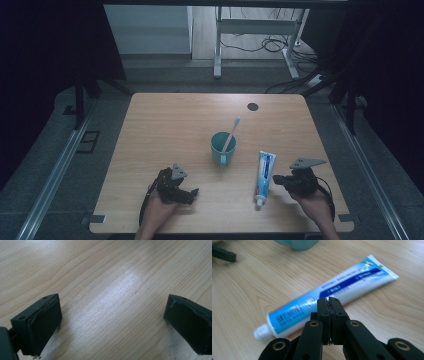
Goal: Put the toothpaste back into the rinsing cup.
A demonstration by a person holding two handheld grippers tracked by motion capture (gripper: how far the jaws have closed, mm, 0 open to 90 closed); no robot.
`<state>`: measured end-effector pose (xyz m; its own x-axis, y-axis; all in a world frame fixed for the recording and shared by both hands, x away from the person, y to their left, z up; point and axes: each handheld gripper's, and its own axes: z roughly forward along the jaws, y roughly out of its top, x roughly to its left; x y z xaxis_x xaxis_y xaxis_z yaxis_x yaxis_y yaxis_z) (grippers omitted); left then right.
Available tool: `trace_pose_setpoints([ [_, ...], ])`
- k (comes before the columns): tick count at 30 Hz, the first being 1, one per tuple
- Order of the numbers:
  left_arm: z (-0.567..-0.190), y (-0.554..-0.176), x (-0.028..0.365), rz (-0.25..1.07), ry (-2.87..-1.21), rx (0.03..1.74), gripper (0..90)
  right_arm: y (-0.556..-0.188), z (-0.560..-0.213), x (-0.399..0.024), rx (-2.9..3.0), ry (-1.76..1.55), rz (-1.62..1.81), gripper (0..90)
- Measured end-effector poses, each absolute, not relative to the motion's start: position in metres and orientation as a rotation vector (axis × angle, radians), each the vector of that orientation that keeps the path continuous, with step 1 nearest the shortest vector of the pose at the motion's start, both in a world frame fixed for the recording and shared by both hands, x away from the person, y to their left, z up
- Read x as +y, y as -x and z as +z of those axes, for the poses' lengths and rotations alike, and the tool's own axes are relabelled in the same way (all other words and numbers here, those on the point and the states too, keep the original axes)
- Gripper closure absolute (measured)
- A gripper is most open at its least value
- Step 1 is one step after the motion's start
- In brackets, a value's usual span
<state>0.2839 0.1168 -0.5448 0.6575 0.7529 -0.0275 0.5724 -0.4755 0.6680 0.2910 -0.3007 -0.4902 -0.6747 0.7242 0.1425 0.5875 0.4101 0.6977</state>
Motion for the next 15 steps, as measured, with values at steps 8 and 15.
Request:
trace_pose_setpoints([
  [8,-0.545,-0.284,0.117,0.357,-2.218,1.021,1.8,-0.295,-0.489,-0.279,2.531,-1.125,1.123,89.1],
  [15,-0.545,-0.284,0.117,0.357,-2.218,1.021,1.8,-0.298,-0.492,-0.259,2.580,-1.104,1.113,89.5],
])
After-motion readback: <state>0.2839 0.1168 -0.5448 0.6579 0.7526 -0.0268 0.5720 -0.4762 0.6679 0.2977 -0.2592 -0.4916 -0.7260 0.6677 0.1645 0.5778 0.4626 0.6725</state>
